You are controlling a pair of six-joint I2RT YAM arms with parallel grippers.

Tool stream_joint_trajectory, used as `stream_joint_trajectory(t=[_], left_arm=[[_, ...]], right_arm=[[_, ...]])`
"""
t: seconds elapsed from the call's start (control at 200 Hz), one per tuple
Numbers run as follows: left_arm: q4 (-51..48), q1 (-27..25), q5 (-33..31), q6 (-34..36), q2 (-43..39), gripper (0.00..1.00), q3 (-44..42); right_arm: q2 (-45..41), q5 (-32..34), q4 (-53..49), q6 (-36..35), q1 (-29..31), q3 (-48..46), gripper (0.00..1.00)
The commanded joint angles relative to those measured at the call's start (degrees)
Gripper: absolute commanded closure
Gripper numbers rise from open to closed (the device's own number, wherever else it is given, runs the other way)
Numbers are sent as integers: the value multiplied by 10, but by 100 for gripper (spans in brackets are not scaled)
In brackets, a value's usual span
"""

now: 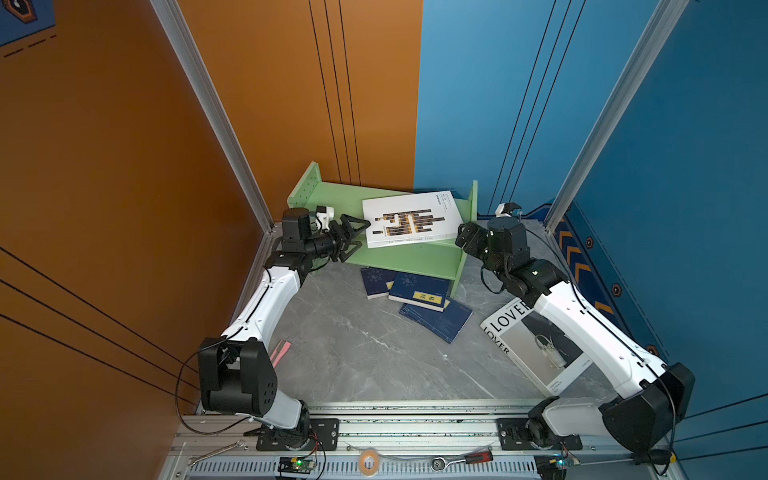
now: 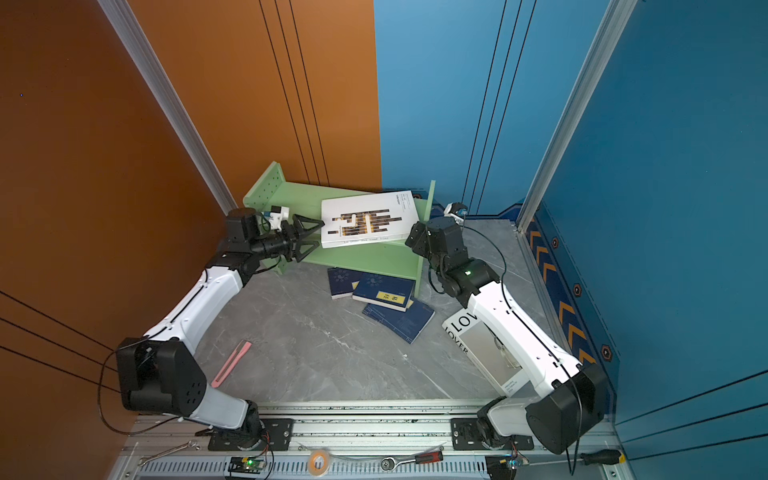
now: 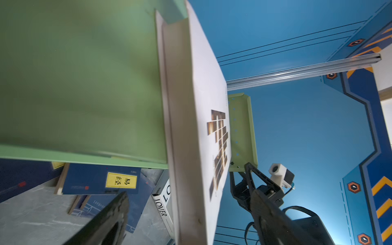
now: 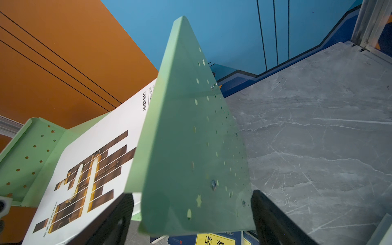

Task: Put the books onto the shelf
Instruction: 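Lower the portfolio onto the green shelf top, both grippers holding its edges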

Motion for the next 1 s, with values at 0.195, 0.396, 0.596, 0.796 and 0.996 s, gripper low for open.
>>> stream_joint_trajectory(t=[0.195,0.396,0.596,0.796,0.996], left_arm=[[64,-28,25,-39,11,20,4],[63,-36,27,-35,17,24,2],[39,-39,24,-18,14,23,-10],[-24,-39,2,32,-4,22,3],[29,-51,16,-8,1,29,-15]], right_arm=[[-22,4,6,11,2,-18,11],[-22,4,7,14,1,-20,11],[-28,8,6,14,2,-25,11],[-30,9,7,17,1,-29,11],[-31,5,13,22,2,-35,11]])
